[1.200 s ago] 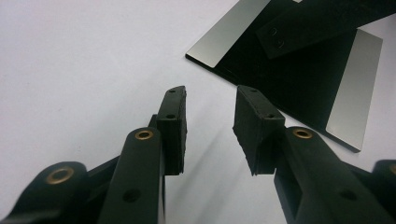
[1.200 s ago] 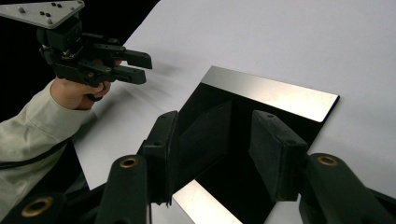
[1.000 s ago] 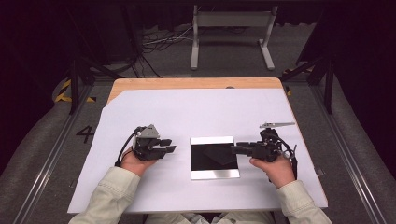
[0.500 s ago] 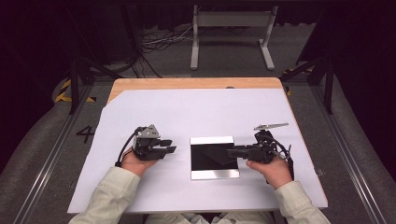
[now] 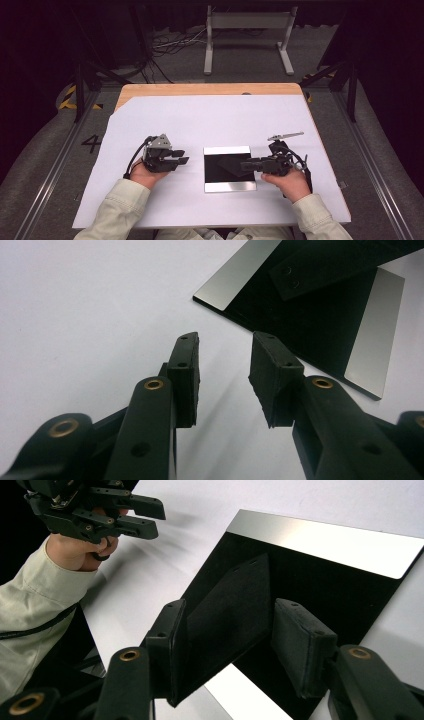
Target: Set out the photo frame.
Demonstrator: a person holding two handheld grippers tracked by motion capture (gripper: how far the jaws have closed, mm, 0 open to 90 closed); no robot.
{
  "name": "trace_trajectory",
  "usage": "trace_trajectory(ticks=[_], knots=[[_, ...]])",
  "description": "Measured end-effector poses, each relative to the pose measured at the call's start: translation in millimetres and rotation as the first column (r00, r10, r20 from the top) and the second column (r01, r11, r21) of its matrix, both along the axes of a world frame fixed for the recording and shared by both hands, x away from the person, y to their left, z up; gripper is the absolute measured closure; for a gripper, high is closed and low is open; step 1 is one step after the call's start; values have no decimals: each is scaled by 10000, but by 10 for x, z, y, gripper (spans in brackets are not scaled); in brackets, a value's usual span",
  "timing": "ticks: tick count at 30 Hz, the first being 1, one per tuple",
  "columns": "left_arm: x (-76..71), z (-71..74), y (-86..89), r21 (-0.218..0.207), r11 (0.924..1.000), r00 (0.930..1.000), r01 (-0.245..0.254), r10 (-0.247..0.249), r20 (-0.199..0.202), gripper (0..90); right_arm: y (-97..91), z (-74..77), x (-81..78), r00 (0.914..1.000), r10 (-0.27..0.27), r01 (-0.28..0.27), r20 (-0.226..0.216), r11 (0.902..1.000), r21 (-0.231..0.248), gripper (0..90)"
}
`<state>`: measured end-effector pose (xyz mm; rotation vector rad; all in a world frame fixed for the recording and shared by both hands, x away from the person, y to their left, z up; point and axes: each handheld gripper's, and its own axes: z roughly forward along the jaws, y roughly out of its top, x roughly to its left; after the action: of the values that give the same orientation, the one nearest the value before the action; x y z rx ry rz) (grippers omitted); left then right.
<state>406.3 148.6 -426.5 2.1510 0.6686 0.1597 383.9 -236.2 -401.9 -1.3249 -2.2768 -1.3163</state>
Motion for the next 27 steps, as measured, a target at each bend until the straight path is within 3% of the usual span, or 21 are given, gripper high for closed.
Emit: trace_trajectory(ticks=[8,10,15,27], knots=[[-2,-4,-5,23,10000,10000,33,-33,14,651,15,2,9,9999,-1,0,-107,9999,-116,524],[-3,-4,-6,43,10000,10000,49,-49,27,651,6,-4,20,9988,-101,100,-488,9999,-23,526],[-4,-5,-5,22,10000,10000,43,-43,8,650,10,-19,27,9967,-40,46,-809,10000,80,516],[-5,-7,-10,47,9999,10000,97,-97,-21,650,43,-20,23,9947,-21,22,-1028,10000,5,534]])
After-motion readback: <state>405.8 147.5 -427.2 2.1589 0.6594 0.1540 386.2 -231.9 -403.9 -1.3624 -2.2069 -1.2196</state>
